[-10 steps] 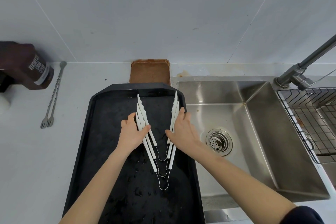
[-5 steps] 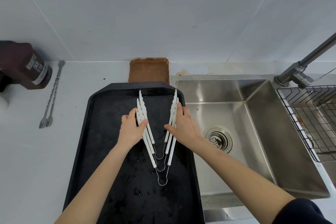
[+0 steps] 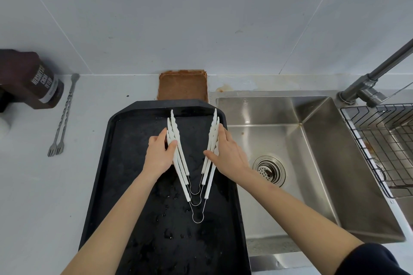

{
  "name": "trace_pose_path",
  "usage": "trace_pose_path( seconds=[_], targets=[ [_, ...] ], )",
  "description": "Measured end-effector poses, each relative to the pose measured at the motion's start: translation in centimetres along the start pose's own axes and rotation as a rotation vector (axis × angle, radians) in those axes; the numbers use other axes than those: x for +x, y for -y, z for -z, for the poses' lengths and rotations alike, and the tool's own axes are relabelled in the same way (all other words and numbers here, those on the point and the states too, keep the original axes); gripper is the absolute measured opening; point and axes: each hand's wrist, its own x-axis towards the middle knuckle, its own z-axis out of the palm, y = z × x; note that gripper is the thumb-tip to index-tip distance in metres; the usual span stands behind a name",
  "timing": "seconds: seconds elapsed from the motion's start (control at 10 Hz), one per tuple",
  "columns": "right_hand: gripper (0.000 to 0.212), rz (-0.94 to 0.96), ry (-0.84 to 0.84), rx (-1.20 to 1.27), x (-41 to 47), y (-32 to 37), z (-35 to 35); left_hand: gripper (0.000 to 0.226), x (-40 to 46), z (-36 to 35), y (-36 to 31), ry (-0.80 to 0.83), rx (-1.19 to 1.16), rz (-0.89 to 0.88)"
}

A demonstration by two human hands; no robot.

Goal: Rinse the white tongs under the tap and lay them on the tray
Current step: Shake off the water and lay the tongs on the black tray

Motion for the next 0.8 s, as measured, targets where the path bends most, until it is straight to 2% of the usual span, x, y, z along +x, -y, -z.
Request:
trace_pose_path(
  seconds=[0.2,0.6,0.8],
  targets=[
    [0.083,0.011,0.012,0.022,0.3,-0.2,0.2,0.045,0.2,0.0,-0.5,-0.005,0.009,-0.022],
    [0.082,0.000,0.003,0.031,0.4,-0.5,0.1,0.060,0.7,0.0,-0.8,-0.007,0.038,0.018],
    [0.074,0.004,-0.019,-0.017,0.4,-0.6,1.4,0.066,-0.1,0.4,-2.4,-0.020,0.166,0.000]
  ],
)
